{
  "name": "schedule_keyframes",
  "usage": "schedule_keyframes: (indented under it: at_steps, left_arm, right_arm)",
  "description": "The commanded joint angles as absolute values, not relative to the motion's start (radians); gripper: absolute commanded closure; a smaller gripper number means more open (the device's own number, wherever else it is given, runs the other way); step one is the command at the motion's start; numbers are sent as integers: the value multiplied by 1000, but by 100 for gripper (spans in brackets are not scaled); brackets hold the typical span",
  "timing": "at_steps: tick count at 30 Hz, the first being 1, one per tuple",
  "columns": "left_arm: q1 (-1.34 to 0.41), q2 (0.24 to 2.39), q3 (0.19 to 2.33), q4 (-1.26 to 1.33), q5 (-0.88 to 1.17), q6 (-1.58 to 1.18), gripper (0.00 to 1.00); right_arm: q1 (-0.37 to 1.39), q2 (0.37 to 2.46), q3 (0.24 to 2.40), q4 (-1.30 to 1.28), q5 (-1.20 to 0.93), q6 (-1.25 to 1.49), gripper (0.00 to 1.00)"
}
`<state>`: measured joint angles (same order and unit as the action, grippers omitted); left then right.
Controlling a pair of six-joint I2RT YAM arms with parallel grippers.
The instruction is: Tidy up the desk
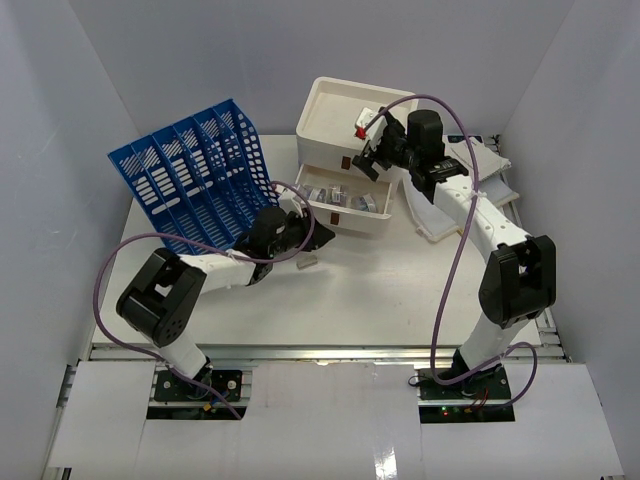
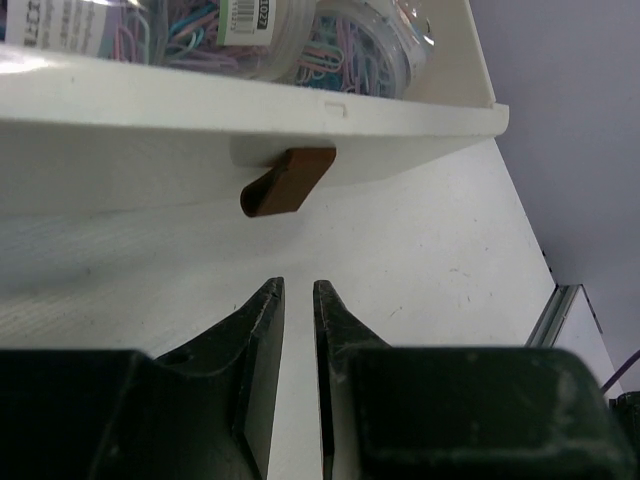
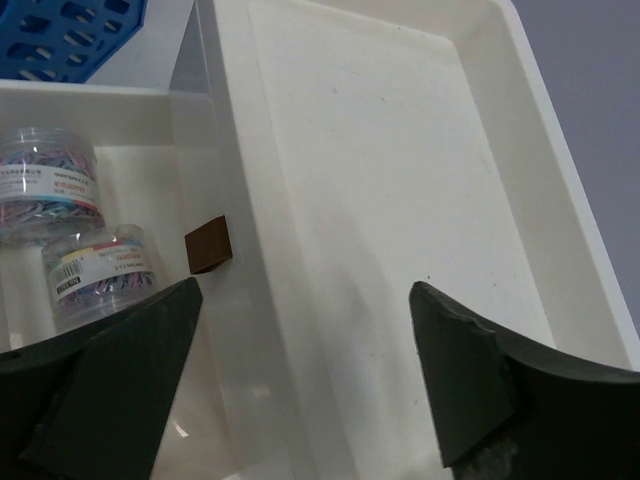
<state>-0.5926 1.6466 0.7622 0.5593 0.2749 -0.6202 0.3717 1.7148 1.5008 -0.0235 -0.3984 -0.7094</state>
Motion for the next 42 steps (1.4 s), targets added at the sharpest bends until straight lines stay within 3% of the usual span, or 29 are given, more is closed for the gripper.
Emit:
schedule_keyframes:
  at_steps: [1,6,18,35,42]
  left_arm:
    - [-594,1672,840,546,267,-585,71]
    - [-592,1728,912,525,249,-569,70]
    - [-592,1862,1145,453,161,-523,67]
    - [-565,1986,1354,433,24,-476,62]
    - [-556,1973,1331,500,-61,-440,62]
  right_arm:
    - [374,1751,1581,-43,-397,-756,23]
    - [373,1759,1576,-87,-438,-771,41]
    - [373,1786,1627,-244,-524,-817,58]
    - [370,1818,1656,-367,-597,-865,63]
    - [364,1829,1686,-397,-621,-864,63]
